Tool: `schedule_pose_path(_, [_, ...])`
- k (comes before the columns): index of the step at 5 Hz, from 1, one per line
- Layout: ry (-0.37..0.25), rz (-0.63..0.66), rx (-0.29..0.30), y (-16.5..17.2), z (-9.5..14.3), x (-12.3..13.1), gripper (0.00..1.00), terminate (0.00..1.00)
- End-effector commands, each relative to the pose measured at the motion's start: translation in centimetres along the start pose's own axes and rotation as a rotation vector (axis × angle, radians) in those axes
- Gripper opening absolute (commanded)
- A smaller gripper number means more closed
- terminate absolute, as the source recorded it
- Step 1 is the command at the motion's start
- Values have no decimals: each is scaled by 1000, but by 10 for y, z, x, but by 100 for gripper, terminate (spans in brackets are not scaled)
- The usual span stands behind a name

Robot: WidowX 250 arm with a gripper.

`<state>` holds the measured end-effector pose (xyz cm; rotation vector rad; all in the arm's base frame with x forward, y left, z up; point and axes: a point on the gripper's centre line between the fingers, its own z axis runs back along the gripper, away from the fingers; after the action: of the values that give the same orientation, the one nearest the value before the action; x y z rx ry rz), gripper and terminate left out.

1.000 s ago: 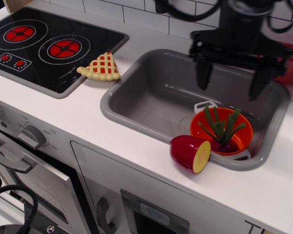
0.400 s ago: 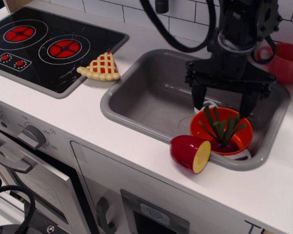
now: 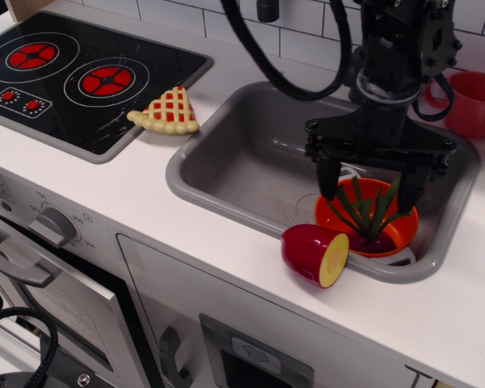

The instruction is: Take beet from pot sink

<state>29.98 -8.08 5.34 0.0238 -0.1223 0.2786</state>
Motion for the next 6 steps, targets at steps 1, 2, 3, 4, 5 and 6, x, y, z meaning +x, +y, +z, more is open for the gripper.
schedule_pose_path(1, [-32, -16, 6, -1, 1, 1, 0, 0])
schedule_pose_path(2, [-34, -10, -9, -1, 4, 2, 0, 0])
schedule_pose_path(3, [-35, 4, -25, 0, 11, 7, 0, 0])
schedule_pose_path(4, [-32, 19, -45, -2, 21, 11, 0, 0])
schedule_pose_path(5, [-84, 54, -88, 0, 52, 20, 0, 0])
schedule_pose_path(6, [-98, 106, -123, 13, 84, 32, 0, 0])
